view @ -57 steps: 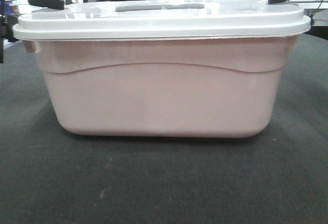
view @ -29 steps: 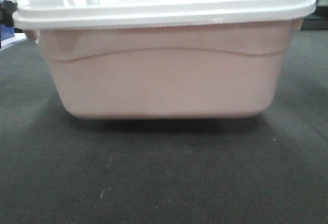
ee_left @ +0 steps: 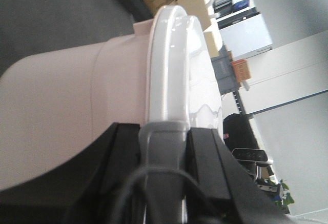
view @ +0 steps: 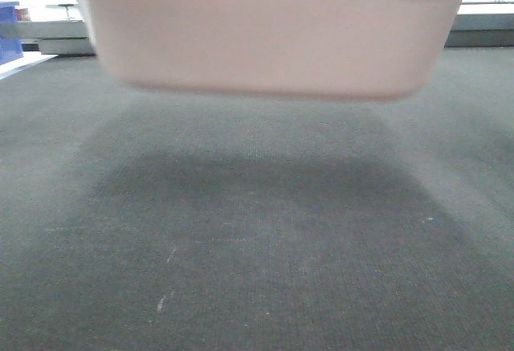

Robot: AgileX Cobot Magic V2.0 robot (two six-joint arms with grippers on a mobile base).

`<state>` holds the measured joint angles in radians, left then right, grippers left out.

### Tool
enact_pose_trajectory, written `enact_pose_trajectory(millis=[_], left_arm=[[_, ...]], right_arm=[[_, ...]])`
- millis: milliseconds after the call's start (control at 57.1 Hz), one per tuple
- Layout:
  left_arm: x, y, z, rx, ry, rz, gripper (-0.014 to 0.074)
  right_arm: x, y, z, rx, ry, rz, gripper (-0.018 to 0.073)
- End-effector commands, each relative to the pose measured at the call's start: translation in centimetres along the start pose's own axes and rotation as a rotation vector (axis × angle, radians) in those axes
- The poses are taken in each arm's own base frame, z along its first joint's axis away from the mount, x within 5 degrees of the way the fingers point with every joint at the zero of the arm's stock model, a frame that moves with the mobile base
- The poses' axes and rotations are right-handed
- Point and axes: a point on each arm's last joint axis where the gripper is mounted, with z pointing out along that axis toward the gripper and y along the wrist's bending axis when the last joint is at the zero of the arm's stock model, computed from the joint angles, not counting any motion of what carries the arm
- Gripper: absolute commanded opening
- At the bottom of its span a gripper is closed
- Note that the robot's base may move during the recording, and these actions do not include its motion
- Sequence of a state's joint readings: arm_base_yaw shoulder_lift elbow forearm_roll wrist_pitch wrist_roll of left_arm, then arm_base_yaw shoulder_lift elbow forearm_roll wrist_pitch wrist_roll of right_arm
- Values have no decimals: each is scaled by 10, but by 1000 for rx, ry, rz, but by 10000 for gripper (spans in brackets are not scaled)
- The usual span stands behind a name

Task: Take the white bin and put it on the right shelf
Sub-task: 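Lift the pink bin off the table with both grippers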

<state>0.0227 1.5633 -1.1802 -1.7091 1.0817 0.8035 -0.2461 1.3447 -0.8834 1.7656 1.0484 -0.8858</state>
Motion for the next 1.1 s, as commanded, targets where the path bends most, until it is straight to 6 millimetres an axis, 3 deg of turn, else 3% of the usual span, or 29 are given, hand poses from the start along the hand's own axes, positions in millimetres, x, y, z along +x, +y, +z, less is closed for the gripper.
enact_pose_trajectory(millis=[0,192,332,788,1085], left_arm=[[16,-67,2,336,141,64,-126],[18,-82,9,403,140,64,-126],[19,-86,12,439,134,46,-126],[10,-113,11,490,126,133,-126],[10,-115,11,488,128,142,-126]], right_arm=[[4,68,-9,-370,96,-61,69],[-6,98,-12,-418,93,-122,69],[-9,110,-10,-434,95,-146,69],[-9,109,-7,-419,81,-140,69],[-10,108,-7,-412,74,-139,69]])
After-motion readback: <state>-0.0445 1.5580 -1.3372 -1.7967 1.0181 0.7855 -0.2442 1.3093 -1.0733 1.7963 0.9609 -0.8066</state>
